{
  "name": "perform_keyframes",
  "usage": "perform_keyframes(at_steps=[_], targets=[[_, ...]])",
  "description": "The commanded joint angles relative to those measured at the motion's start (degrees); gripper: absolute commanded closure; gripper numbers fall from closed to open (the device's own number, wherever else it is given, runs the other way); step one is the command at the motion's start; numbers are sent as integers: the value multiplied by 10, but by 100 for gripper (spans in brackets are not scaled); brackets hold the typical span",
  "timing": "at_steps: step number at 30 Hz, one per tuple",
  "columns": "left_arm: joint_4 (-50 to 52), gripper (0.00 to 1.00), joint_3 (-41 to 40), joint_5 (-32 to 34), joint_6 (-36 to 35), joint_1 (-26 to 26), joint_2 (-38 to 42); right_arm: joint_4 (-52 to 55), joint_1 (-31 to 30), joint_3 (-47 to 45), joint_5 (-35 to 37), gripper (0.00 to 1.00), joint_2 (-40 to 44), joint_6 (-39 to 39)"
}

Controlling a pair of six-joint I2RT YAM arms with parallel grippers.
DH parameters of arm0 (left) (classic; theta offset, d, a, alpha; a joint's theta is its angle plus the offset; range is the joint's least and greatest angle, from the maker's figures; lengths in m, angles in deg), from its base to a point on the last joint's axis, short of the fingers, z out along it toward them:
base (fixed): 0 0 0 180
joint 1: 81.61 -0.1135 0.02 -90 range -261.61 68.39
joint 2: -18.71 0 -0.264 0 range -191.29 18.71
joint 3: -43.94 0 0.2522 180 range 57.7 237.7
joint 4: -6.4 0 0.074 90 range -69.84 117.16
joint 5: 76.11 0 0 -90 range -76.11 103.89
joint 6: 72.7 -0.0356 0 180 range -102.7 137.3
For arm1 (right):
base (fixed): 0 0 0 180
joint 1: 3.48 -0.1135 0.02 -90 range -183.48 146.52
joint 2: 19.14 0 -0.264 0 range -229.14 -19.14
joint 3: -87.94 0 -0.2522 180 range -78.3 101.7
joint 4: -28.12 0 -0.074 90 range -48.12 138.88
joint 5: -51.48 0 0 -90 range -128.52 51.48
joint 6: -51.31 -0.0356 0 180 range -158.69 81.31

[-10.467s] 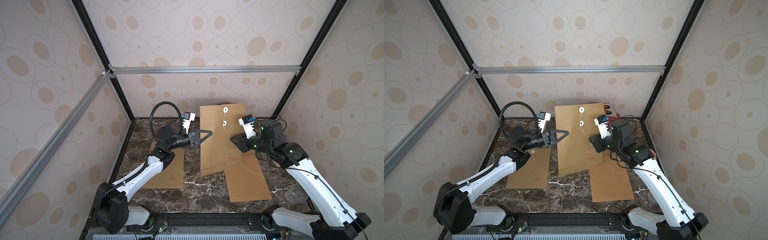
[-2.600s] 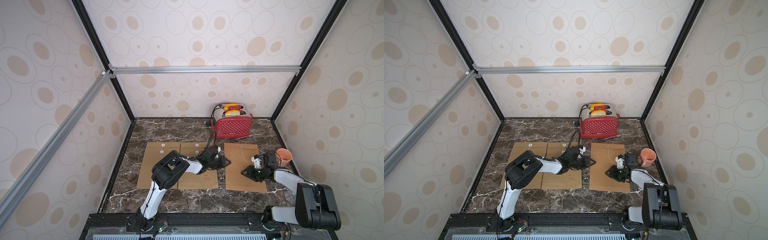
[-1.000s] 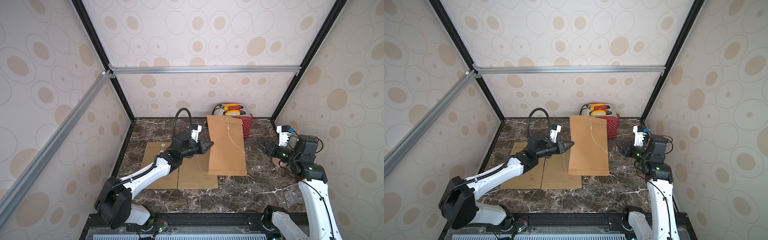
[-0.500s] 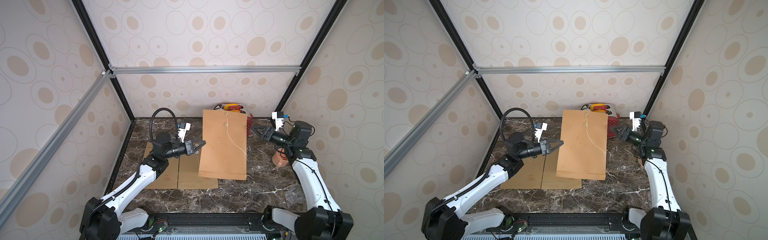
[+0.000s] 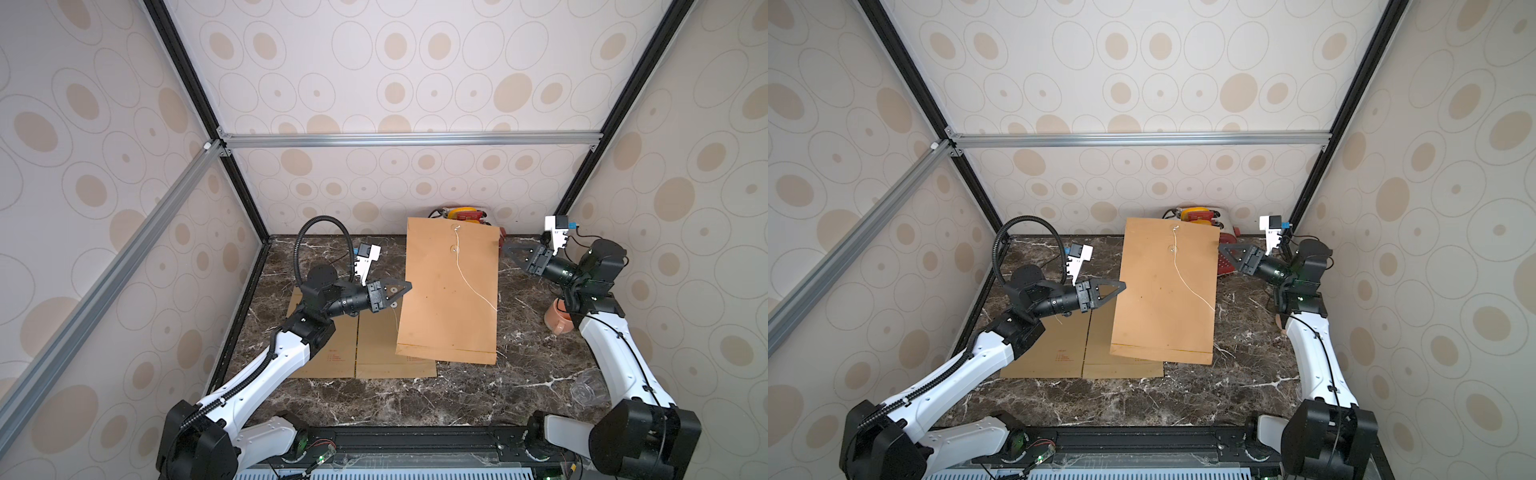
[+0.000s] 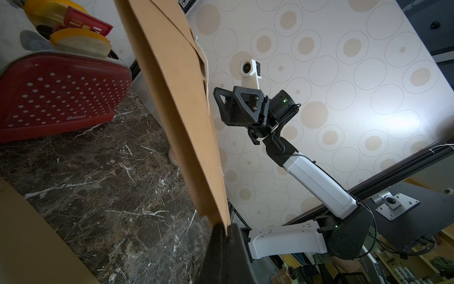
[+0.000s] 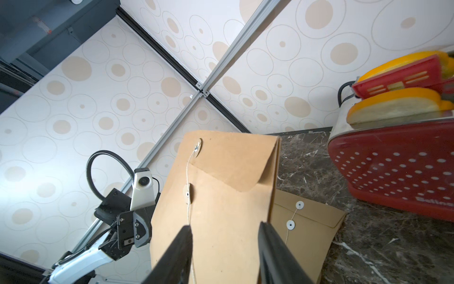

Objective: Close the mouth of the file bag
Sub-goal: Pick up the file bag from the center of the board.

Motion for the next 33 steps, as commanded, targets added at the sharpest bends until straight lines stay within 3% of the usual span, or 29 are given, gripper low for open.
perform_keyframes(at_steps=[1, 8, 12, 17, 25, 30, 33], targets=[[-32, 100, 8, -9, 6, -4, 8, 21, -20, 8, -5, 54, 0, 20], [18, 100, 18, -5, -29, -3, 27, 163, -24, 25, 32, 47, 4, 122], [22, 100, 16, -4, -33, -3, 31, 166, -24, 24, 27, 46, -4, 122], [11, 100, 16, -8, -31, -3, 24, 52, -29, -5, -18, 47, -15, 37], [-5, 100, 12, -8, -20, -3, 16, -10, -39, -13, -43, 72, -31, -15], [-2, 100, 11, -8, -21, -4, 16, -14, -51, -7, -43, 73, -39, -22], [5, 100, 13, -9, -24, -4, 15, -12, -53, -5, -44, 87, -38, -21]])
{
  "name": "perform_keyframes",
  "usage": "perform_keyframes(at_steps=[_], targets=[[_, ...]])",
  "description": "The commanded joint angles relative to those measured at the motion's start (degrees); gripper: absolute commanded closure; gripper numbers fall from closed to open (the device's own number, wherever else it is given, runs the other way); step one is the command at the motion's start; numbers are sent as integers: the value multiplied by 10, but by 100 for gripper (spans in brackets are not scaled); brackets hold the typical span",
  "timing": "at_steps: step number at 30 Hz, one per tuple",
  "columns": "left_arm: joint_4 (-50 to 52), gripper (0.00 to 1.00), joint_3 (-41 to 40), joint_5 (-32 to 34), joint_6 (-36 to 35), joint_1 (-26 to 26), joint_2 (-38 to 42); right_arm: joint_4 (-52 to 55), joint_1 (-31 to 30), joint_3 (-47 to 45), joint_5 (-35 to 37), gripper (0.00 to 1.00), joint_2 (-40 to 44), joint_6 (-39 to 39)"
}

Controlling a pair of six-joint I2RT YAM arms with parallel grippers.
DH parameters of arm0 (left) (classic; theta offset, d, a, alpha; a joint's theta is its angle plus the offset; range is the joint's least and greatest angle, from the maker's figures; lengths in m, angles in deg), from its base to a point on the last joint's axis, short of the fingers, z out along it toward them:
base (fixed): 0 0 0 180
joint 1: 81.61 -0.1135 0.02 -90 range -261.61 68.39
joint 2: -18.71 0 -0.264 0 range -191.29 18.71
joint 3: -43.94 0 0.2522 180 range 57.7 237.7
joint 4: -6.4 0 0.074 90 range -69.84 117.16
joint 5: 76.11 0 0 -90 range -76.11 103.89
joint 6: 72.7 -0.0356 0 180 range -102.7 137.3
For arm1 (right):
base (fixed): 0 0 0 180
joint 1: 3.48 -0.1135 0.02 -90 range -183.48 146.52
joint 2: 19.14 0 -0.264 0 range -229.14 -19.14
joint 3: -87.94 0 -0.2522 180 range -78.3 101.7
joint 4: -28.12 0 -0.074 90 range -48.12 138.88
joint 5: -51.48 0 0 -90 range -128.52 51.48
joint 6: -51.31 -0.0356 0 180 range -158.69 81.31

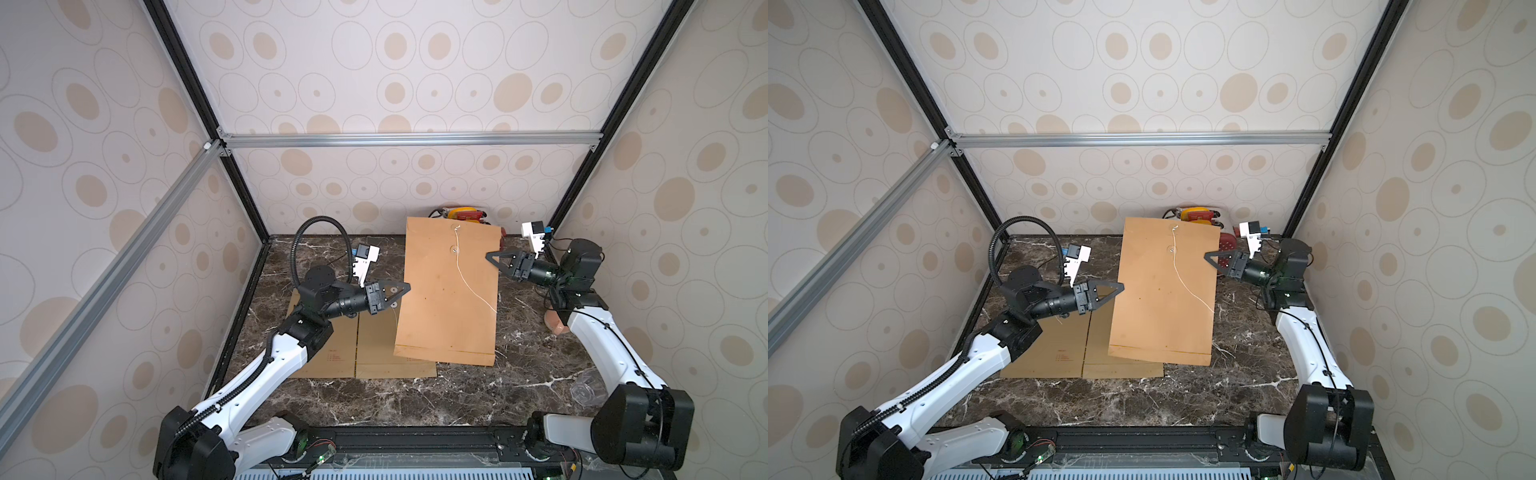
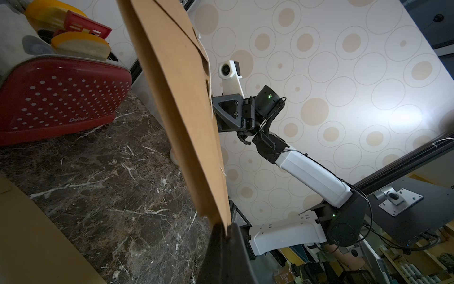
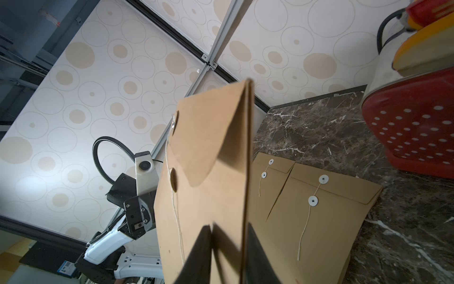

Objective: Close the mouth of the file bag
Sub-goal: Pick up the file bag from the center of the board.

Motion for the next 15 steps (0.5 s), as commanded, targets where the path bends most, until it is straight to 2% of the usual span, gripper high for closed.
perform_keyframes(at_steps=[1, 4, 5, 6, 8, 9, 13, 15], targets=[[-6, 100, 15, -9, -10, -3, -1, -18, -4, 4, -11, 93, 1, -4], [54, 100, 31, -12, -38, -3, 0, -11, -4, 8, -8, 100, 10, -1], [69, 94, 32, -9, -47, -3, 5, -4, -5, 13, -6, 100, 14, 4], [84, 83, 35, -5, -56, -3, 8, 6, -4, 18, -5, 100, 19, 12], [111, 53, 41, 2, -71, -3, 12, 27, -4, 31, -7, 100, 27, 26], [131, 42, 46, 6, -80, -4, 14, 30, -4, 37, -9, 100, 31, 27], [171, 21, 57, 50, -108, -19, 41, 34, -6, 57, -18, 100, 44, 21], [176, 15, 57, 79, -121, -37, 58, 39, -5, 67, -19, 100, 50, 24]])
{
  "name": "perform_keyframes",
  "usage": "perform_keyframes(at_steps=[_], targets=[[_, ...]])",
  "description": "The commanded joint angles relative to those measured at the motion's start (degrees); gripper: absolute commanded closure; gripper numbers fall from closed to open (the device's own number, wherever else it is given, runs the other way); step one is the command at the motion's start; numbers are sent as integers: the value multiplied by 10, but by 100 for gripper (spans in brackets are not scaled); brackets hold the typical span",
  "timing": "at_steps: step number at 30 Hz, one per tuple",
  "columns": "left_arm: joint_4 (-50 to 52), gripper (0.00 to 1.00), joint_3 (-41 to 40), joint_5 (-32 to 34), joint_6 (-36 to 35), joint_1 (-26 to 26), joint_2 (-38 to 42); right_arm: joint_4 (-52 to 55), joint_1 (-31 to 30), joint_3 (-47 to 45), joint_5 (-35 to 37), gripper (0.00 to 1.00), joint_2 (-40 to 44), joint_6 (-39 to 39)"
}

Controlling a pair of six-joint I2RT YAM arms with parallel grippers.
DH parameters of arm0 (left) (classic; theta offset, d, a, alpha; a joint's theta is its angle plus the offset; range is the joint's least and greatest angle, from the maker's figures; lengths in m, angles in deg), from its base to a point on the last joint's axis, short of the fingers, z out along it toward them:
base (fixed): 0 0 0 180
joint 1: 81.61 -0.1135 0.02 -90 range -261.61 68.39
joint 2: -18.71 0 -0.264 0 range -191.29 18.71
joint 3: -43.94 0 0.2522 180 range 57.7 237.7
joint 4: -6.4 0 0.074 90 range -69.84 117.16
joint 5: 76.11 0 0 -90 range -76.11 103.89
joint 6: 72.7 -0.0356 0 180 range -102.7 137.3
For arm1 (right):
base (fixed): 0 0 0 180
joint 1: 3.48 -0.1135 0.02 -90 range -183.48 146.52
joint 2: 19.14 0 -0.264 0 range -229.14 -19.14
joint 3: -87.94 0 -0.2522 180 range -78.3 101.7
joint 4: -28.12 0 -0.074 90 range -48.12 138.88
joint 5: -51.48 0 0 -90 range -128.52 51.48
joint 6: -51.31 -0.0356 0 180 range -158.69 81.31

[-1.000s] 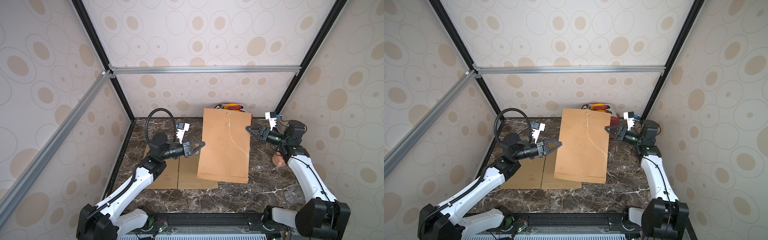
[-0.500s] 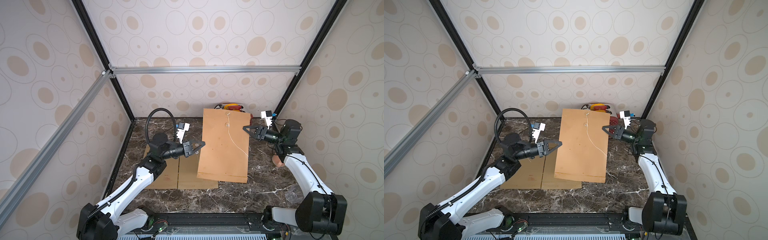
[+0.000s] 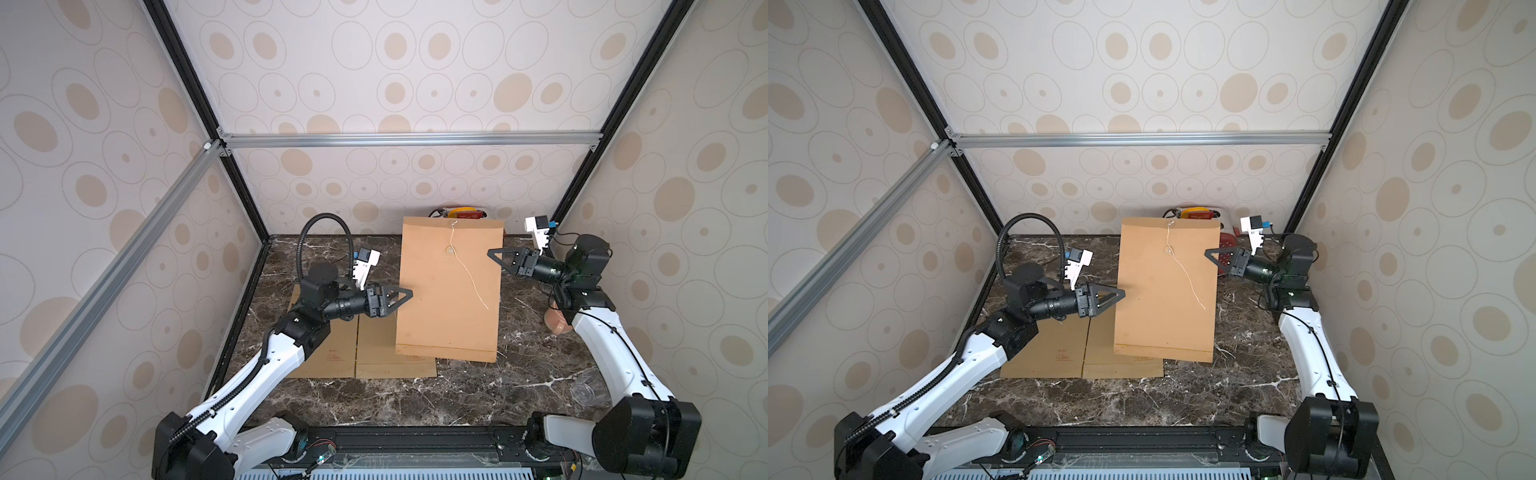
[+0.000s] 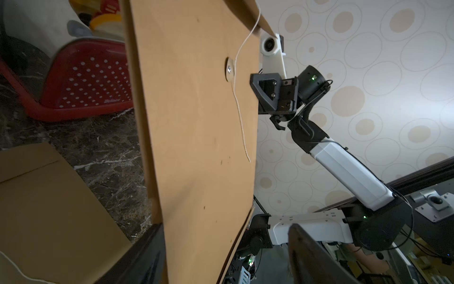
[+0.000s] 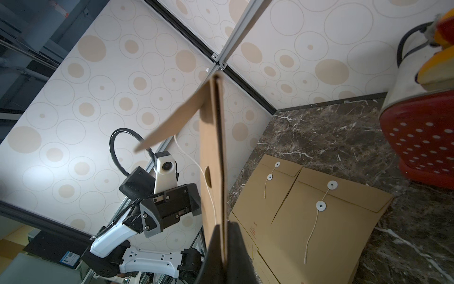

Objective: Close the mouth of the file bag
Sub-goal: Pick up the file bag from the center of the board.

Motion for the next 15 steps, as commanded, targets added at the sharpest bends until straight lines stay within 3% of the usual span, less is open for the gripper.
perform_keyframes(at_steps=[1, 7, 15], targets=[[18, 14, 30, 51, -41, -32, 37, 2, -4, 32, -12, 100, 19, 10], [-133, 12, 8, 10, 13, -69, 0, -5, -6, 63, -31, 100, 7, -3], [-267, 11, 24, -16, 38, -74, -86, -24, -28, 87, -33, 100, 2, -29]])
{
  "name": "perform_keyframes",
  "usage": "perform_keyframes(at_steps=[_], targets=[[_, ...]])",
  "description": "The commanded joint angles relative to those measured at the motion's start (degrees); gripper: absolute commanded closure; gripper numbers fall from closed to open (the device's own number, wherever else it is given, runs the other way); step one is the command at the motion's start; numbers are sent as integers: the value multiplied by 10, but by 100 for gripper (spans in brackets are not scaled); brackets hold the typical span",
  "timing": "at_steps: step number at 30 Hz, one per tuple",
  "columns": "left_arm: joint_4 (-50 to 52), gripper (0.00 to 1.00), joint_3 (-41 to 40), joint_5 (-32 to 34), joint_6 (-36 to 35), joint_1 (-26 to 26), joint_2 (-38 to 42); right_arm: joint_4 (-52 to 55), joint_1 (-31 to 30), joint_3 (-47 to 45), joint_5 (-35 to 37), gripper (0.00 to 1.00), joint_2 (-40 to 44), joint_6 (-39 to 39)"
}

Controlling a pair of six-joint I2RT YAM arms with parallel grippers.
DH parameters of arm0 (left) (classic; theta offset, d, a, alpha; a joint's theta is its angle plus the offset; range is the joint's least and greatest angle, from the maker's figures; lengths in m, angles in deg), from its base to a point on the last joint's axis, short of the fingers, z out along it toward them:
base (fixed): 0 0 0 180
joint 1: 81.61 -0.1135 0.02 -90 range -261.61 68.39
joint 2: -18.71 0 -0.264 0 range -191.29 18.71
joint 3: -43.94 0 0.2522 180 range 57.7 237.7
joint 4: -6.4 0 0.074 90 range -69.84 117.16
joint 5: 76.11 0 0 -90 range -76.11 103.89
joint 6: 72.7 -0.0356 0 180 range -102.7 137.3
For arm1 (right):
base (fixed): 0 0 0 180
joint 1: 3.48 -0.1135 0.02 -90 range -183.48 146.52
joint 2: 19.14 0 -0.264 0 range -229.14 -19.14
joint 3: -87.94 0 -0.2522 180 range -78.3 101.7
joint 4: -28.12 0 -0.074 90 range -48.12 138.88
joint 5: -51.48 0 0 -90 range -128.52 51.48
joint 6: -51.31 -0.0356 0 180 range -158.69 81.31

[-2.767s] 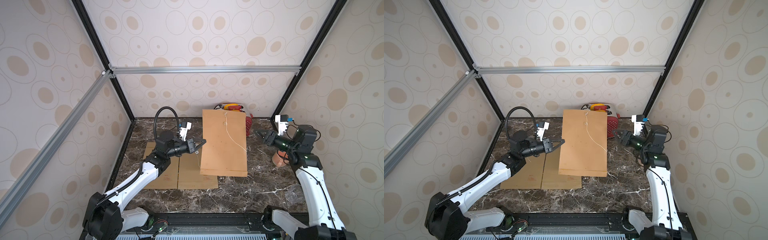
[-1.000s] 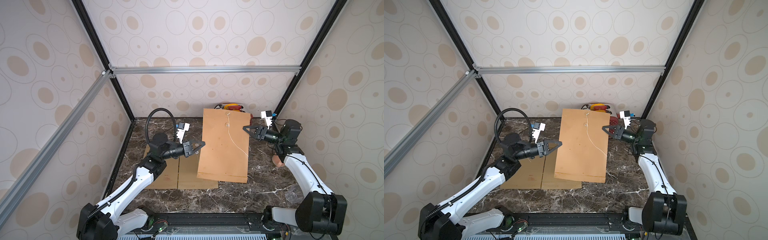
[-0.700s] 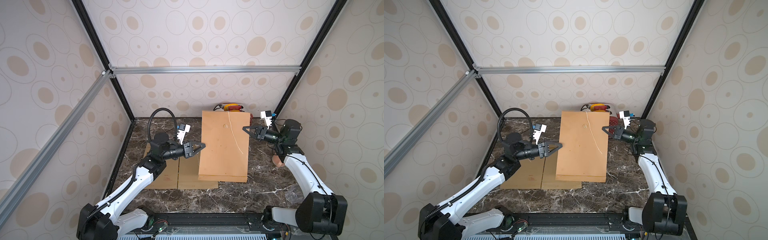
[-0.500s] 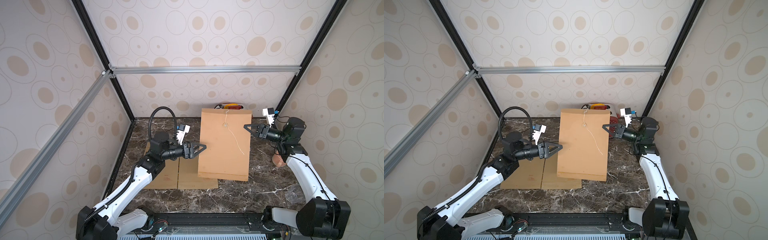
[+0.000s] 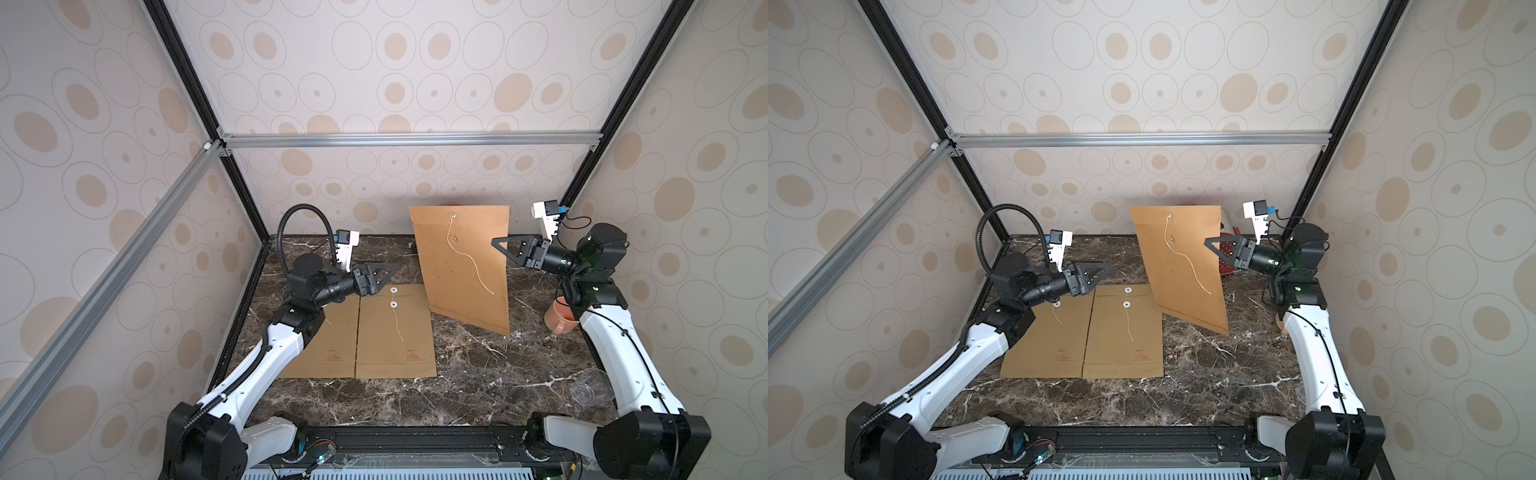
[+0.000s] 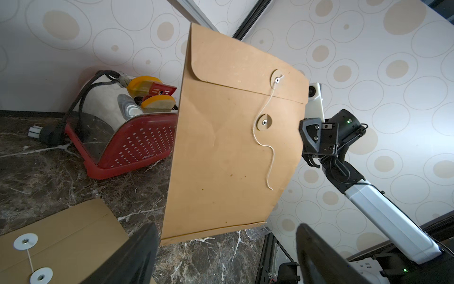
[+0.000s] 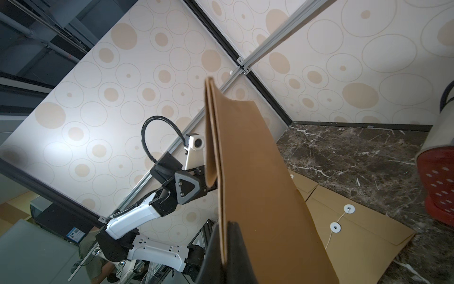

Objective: Close the mouth of the file bag
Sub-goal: Pick up the file bag from the center of the board.

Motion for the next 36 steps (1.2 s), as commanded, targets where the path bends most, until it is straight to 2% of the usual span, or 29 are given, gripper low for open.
perform_keyframes(at_steps=[1, 8, 11, 13, 17, 20, 23, 27, 29, 34, 36], targets=[[-138, 11, 17, -24, 38, -4, -18, -22, -18, 23, -9, 100, -3, -17], [-242, 11, 6, -39, 79, -4, -37, -95, -57, 43, -9, 100, -30, -80], [-200, 12, 6, -29, 59, -4, -34, -149, -67, 46, -9, 100, -43, -126], [-231, 15, -4, -37, 73, -4, -37, -153, -73, 49, -7, 100, -45, -126], [-338, 30, -11, -66, 162, -3, -58, -106, -76, 58, -3, 100, -50, -89], [-386, 46, -11, -75, 222, -4, -73, -101, -75, 62, -3, 100, -56, -85], [-433, 55, -12, -83, 262, -4, -83, -39, -75, 77, -1, 100, -60, -37], [-424, 65, -17, -81, 256, -4, -75, -26, -76, 76, 3, 100, -66, -28], [-411, 81, -19, -82, 247, -4, -70, -25, -76, 74, 4, 100, -67, -28], [-364, 83, -19, -81, 220, -4, -59, -25, -77, 69, 8, 100, -66, -27], [-355, 88, -17, -84, 217, -3, -60, -23, -78, 67, 9, 100, -66, -24]])
